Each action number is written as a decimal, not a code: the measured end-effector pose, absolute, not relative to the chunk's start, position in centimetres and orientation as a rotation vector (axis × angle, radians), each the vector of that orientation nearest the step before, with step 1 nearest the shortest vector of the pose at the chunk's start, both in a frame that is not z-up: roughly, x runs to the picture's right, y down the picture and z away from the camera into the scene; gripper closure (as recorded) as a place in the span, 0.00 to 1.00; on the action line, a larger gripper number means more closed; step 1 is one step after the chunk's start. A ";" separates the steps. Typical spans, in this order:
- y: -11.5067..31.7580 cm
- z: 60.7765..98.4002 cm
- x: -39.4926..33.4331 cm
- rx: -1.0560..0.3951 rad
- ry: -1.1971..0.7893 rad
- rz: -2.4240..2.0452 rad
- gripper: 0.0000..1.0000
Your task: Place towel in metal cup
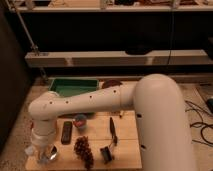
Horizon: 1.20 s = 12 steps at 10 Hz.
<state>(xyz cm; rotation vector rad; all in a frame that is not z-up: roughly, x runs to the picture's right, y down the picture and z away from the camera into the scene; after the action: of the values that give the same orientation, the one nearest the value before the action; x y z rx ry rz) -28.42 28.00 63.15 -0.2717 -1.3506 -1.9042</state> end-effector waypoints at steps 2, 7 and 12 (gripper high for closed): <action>27.9 63.9 -28.5 -0.254 -1.303 -1.913 1.00; 27.7 65.3 -28.8 -0.250 -1.306 -1.899 1.00; 28.2 66.7 -28.0 -0.257 -1.316 -1.882 1.00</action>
<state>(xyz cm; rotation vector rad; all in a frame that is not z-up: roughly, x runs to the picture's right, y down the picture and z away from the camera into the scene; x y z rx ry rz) -28.04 28.17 66.67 -0.2571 -1.3156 -1.8822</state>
